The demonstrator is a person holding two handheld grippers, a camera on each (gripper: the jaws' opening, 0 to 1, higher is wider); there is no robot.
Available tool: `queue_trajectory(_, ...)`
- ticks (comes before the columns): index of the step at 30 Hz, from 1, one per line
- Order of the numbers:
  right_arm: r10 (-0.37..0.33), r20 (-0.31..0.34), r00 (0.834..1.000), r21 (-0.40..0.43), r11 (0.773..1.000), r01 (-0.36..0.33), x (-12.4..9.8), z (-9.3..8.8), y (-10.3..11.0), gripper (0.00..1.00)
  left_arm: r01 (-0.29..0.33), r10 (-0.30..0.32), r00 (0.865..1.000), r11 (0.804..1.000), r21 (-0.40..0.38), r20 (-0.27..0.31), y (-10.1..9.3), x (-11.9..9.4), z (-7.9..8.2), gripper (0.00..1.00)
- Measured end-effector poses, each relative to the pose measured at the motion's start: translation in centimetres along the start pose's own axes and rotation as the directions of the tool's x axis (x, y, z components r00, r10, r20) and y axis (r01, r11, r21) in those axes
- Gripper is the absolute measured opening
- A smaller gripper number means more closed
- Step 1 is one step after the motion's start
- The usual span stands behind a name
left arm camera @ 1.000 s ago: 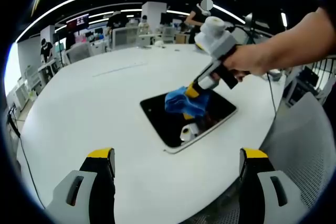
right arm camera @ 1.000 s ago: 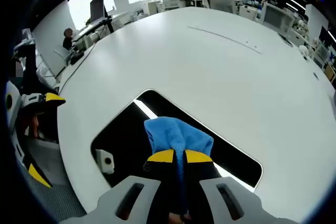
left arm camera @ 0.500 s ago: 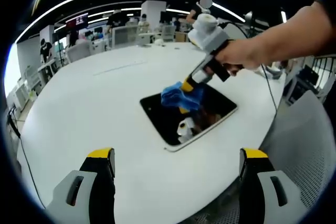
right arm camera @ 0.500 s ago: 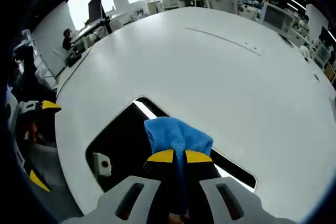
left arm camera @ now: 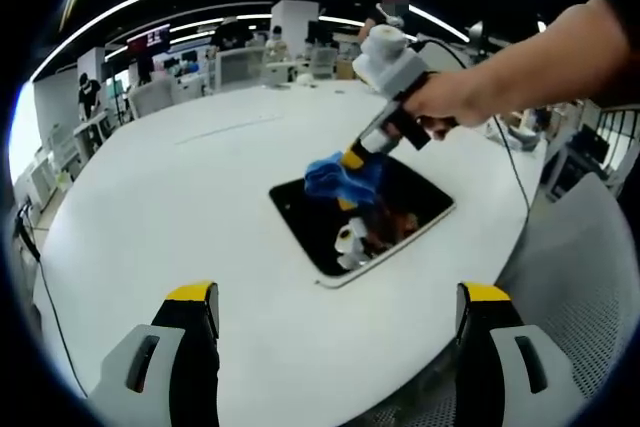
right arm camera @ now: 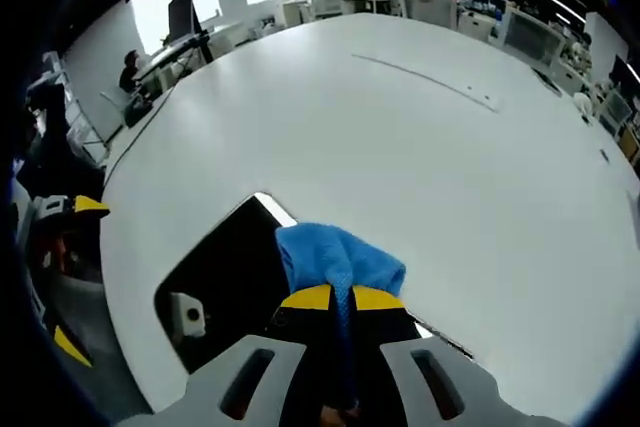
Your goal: Wipe the mirror surface with the cleaning cloth until all visible marks leave the cleaned area.
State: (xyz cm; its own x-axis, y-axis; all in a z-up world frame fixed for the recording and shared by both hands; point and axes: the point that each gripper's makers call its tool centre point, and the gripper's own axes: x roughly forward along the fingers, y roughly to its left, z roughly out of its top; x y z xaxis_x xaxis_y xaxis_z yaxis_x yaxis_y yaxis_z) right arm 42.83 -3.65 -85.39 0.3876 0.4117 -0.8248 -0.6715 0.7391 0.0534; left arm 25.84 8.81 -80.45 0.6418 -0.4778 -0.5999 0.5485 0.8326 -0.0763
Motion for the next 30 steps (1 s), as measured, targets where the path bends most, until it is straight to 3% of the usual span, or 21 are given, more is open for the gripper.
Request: queue_trajectory(30, 0.024, 0.018, 1.0, -0.02, 1.0, -0.023, 0.07, 0.17, -0.49, 0.0, -0.015, 0.015, 1.0, 1.0, -0.007, -0.002, 0.34, -0.06, -0.13, 0.99)
